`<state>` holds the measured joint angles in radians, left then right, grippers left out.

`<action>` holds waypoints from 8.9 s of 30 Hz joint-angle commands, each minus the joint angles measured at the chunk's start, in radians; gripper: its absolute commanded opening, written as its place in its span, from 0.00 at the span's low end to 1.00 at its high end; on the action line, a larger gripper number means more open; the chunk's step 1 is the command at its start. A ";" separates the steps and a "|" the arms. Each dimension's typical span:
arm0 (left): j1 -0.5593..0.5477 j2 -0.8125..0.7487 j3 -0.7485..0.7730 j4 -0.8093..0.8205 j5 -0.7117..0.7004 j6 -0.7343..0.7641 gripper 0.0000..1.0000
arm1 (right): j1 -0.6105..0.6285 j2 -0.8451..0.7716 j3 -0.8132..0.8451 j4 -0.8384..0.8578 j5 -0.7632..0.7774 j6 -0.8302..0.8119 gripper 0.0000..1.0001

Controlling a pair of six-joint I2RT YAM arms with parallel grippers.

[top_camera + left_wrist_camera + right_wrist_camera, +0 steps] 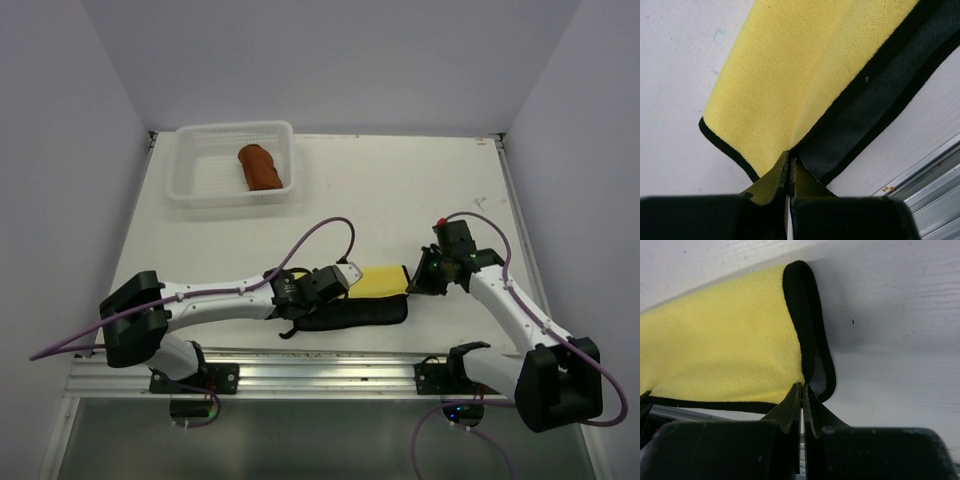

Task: Roll the towels
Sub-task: Fold the towel

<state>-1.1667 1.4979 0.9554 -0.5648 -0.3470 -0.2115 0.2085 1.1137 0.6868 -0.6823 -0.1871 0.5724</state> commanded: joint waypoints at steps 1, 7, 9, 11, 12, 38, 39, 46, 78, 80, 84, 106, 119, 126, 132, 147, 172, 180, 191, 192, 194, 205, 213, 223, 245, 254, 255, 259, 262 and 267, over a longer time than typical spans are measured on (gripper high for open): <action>-0.005 -0.014 -0.014 -0.050 -0.040 -0.052 0.00 | -0.003 -0.020 -0.023 -0.020 0.001 -0.065 0.00; -0.027 -0.019 -0.037 -0.043 -0.041 -0.065 0.00 | -0.003 -0.009 -0.085 0.049 -0.046 -0.046 0.00; -0.033 -0.004 -0.043 -0.049 -0.052 -0.080 0.00 | -0.003 -0.005 -0.111 0.070 -0.052 -0.040 0.00; -0.037 0.016 -0.046 -0.052 -0.061 -0.094 0.00 | -0.003 -0.005 -0.124 0.079 -0.049 -0.040 0.00; -0.040 0.022 -0.046 -0.053 -0.063 -0.097 0.00 | -0.001 -0.005 -0.136 0.090 -0.049 -0.042 0.00; -0.099 0.071 -0.007 -0.069 -0.101 -0.135 0.00 | -0.001 0.041 -0.150 0.142 -0.022 -0.006 0.00; -0.102 0.071 -0.007 -0.072 -0.102 -0.137 0.00 | -0.003 0.040 -0.145 0.136 -0.020 -0.003 0.00; -0.116 0.039 -0.003 -0.078 -0.103 -0.146 0.00 | -0.001 0.025 -0.118 0.099 0.023 -0.005 0.00; -0.203 0.084 0.016 -0.107 -0.089 -0.172 0.30 | -0.001 0.008 -0.122 0.116 -0.051 -0.034 0.38; -0.203 0.065 0.019 -0.115 -0.086 -0.172 0.31 | -0.001 0.003 -0.112 0.083 -0.035 -0.040 0.43; -0.203 0.004 0.037 -0.130 -0.050 -0.172 0.37 | -0.001 -0.040 -0.092 0.043 0.017 -0.043 0.47; 0.110 -0.127 -0.141 0.219 0.017 -0.285 0.00 | 0.185 0.130 0.131 0.243 -0.011 0.076 0.02; 0.254 -0.044 -0.216 0.388 0.048 -0.269 0.00 | 0.446 0.474 0.327 0.382 -0.005 0.159 0.02; 0.260 0.035 -0.195 0.341 -0.006 -0.321 0.00 | 0.494 0.572 0.372 0.418 -0.028 0.185 0.02; 0.260 0.047 -0.224 0.309 -0.050 -0.370 0.00 | 0.506 0.629 0.353 0.467 -0.049 0.211 0.02; 0.260 0.044 -0.253 0.295 -0.081 -0.397 0.00 | 0.502 0.672 0.321 0.472 -0.028 0.190 0.04; 0.268 0.076 -0.264 0.270 -0.145 -0.410 0.00 | 0.295 0.502 0.142 0.425 -0.020 0.101 0.13; 0.271 0.078 -0.262 0.264 -0.153 -0.410 0.00 | 0.221 0.456 0.062 0.437 -0.034 0.083 0.17; 0.275 0.110 -0.245 0.244 -0.172 -0.424 0.00 | 0.129 0.416 0.053 0.405 -0.057 0.034 0.26; 0.277 0.105 -0.247 0.244 -0.172 -0.422 0.00 | 0.123 0.411 0.051 0.400 -0.057 0.029 0.26; 0.279 0.101 -0.247 0.243 -0.172 -0.422 0.00 | 0.106 0.406 0.040 0.397 -0.063 0.023 0.27; 0.297 0.114 -0.247 0.258 -0.152 -0.422 0.00 | 0.063 0.362 0.042 0.356 -0.066 -0.028 0.35; 0.303 0.104 -0.247 0.259 -0.144 -0.416 0.00 | 0.048 0.357 0.074 0.336 -0.089 -0.048 0.39; 0.302 0.024 -0.253 0.388 -0.040 -0.321 0.00 | 0.048 0.180 0.180 0.279 -0.256 -0.075 0.47; 0.303 0.036 -0.262 0.395 -0.017 -0.309 0.00 | 0.049 0.063 -0.096 0.222 0.008 -0.111 0.44; 0.302 0.041 -0.257 0.388 -0.014 -0.321 0.00 | 0.054 0.143 -0.125 0.309 -0.006 -0.082 0.44; 0.303 0.039 -0.259 0.388 -0.014 -0.322 0.00 | 0.060 0.161 -0.125 0.320 -0.002 -0.078 0.43; 0.303 0.035 -0.257 0.398 -0.006 -0.324 0.00 | 0.135 0.193 -0.101 0.297 0.084 -0.078 0.42; 0.303 0.041 -0.253 0.404 -0.001 -0.322 0.00 | 0.195 0.204 -0.072 0.267 0.184 -0.063 0.39; 0.303 0.041 -0.247 0.392 -0.004 -0.315 0.00 | 0.224 0.225 -0.058 0.231 0.273 -0.049 0.30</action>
<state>-0.8661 1.5257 0.7067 -0.1734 -0.3920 -0.5301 0.4236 1.3182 0.6128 -0.4076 -0.0204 0.5045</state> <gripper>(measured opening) 0.005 0.319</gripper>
